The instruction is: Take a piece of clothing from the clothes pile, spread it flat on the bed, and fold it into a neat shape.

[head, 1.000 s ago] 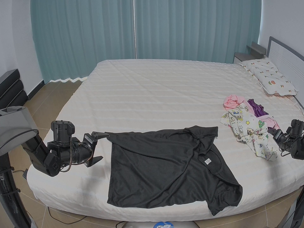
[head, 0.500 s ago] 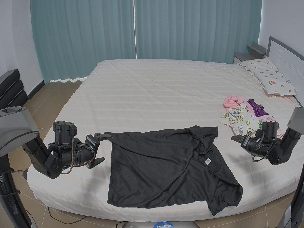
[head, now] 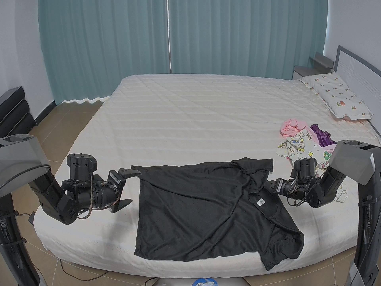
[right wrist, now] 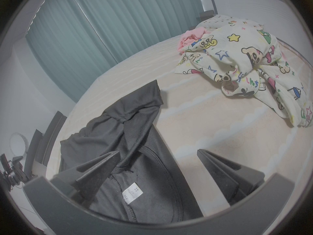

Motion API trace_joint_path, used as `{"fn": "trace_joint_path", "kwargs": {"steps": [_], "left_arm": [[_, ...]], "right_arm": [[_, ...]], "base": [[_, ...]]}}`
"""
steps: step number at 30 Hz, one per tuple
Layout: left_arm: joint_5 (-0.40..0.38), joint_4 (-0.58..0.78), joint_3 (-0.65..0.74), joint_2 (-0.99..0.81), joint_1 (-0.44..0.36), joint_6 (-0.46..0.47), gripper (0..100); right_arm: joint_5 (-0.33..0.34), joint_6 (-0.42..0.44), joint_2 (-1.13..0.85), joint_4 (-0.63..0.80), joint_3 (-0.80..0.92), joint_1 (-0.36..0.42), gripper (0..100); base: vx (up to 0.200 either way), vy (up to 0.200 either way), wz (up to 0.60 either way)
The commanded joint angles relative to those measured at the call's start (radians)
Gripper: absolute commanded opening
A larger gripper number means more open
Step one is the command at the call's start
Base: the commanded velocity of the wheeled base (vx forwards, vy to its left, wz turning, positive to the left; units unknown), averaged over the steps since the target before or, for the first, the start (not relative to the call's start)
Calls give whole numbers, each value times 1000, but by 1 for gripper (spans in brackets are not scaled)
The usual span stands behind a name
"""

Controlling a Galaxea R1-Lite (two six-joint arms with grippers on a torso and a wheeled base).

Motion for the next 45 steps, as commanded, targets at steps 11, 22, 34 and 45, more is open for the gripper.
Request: {"fn": "trace_joint_path", "kwargs": {"steps": [11,22,34,45], "left_arm": [[0,1,-1,2,2,-2,100],[0,1,-1,2,3,-4,100],[0,1,-2,4,3,-4,100],[0,7,-2,25,-1,22,100]], "right_arm": [[-53,-63,47,2,-3,16,0],[-58,-68,27,-8,-11,-39,0],[-32,-56,31,-18,-5,-145,0],[-24,-17,4,-133,24,-130,100]], "base": [[0,0,0],[0,0,0],[0,0,0],[0,0,0]]}}
